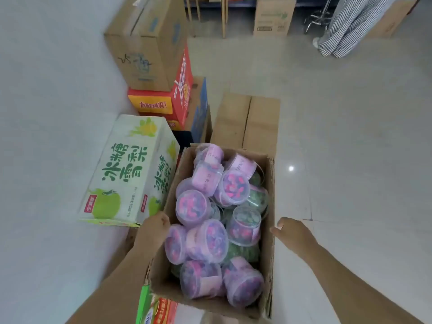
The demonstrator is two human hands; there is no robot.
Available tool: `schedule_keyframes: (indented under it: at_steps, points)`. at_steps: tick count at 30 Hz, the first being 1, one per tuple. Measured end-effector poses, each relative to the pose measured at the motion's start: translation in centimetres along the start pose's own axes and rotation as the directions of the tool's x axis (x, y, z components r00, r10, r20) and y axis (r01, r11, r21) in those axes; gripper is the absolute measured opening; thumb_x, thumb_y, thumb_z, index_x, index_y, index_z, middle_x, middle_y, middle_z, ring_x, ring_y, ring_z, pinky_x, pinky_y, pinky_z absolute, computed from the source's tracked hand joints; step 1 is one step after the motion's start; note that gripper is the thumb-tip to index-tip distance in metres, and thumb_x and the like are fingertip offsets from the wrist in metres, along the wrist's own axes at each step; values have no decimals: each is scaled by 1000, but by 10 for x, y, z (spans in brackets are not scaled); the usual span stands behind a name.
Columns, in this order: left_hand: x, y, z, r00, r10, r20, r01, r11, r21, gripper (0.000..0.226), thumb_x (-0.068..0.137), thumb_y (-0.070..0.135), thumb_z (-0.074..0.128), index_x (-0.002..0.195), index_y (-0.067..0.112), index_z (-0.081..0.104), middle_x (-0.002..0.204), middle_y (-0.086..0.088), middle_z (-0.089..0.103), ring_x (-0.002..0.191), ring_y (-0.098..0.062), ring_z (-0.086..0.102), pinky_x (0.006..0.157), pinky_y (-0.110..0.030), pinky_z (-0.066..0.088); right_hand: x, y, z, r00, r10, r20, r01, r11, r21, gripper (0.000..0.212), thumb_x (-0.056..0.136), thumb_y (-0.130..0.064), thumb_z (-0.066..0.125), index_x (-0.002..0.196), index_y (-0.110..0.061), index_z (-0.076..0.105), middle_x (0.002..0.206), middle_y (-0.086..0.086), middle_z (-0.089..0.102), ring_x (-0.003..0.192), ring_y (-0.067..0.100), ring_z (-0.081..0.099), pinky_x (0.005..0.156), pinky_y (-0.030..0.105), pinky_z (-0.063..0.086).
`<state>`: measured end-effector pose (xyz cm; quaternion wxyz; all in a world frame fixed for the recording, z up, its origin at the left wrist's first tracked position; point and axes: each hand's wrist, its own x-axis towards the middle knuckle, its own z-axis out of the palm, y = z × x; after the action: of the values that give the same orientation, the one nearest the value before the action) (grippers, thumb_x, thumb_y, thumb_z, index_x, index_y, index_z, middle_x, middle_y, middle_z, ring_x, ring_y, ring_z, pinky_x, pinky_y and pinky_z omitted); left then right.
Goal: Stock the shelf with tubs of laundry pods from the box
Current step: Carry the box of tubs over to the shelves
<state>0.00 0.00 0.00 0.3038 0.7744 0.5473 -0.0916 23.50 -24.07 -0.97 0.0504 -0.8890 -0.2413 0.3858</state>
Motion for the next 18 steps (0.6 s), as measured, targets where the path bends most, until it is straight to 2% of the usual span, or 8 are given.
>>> schedule_keyframes:
  at_steps: [3, 5, 6, 7, 8, 11, 14, 18]
  points:
    - [11, -11, 2, 996, -87, 5, 87, 993, -85, 15, 95, 13, 44, 97, 8, 58, 91, -13, 62, 96, -33, 60, 80, -33, 44, 11, -2, 14, 998, 51, -21, -49, 994, 97, 23, 93, -36, 51, 89, -13, 52, 91, 3, 59, 93, 22, 56, 72, 27, 38]
    - [23, -19, 4, 992, -100, -76, 89, 987, -133, 17, 90, 9, 54, 100, 0, 63, 73, -3, 54, 76, -27, 58, 69, -27, 45, 15, -3, 25, 993, 119, -12, -116, 980, 160, 21, 93, -35, 52, 86, -15, 50, 88, 1, 56, 91, 21, 56, 72, 26, 36]
    - [29, -22, 6, 994, -93, -53, 82, 980, -182, 15, 83, 5, 62, 95, -4, 65, 69, -4, 56, 68, -25, 58, 63, -25, 46, 17, -5, 32, 989, 149, -13, -144, 974, 177, 20, 93, -34, 52, 85, -16, 51, 87, 1, 56, 92, 23, 57, 72, 25, 35]
    - [36, -31, 13, 996, -64, -54, 54, 983, -175, 14, 79, 1, 66, 90, -7, 66, 72, -12, 61, 70, -28, 61, 64, -28, 48, 19, -6, 37, 984, 179, -17, -172, 966, 191, 20, 93, -33, 53, 84, -15, 52, 86, 1, 56, 95, 24, 58, 72, 26, 35]
    - [40, -32, 16, 995, -89, -49, 78, 978, -196, 13, 82, 0, 62, 92, -8, 65, 84, -21, 65, 81, -35, 63, 71, -33, 49, 19, -8, 41, 977, 212, -22, -204, 958, 200, 20, 92, -32, 53, 84, -14, 52, 86, 2, 57, 97, 26, 59, 72, 26, 35]
    - [52, -43, 32, 986, -159, -43, 145, 960, -238, 26, 94, 7, 44, 113, -4, 58, 112, -23, 63, 108, -38, 56, 91, -38, 41, 22, -18, 53, 959, 281, -42, -261, 930, 260, 17, 93, -27, 52, 90, -10, 54, 98, 11, 62, 102, 31, 57, 77, 29, 39]
    - [62, -43, 44, 985, -166, -43, 148, 949, -279, 31, 95, 10, 44, 122, -2, 54, 120, -21, 60, 114, -36, 54, 96, -39, 40, 27, -23, 65, 935, 318, -155, -265, 921, 285, 23, 94, -21, 51, 108, -4, 56, 108, 15, 61, 105, 34, 57, 85, 34, 43]
    - [83, -47, 56, 986, -165, -11, 156, 952, -263, 35, 98, 18, 40, 127, 2, 51, 124, -19, 59, 116, -35, 53, 98, -40, 40, 35, -22, 76, 878, 382, -288, -262, 888, 379, 27, 91, -19, 55, 114, -4, 53, 112, 17, 55, 92, 33, 57, 78, 36, 44]
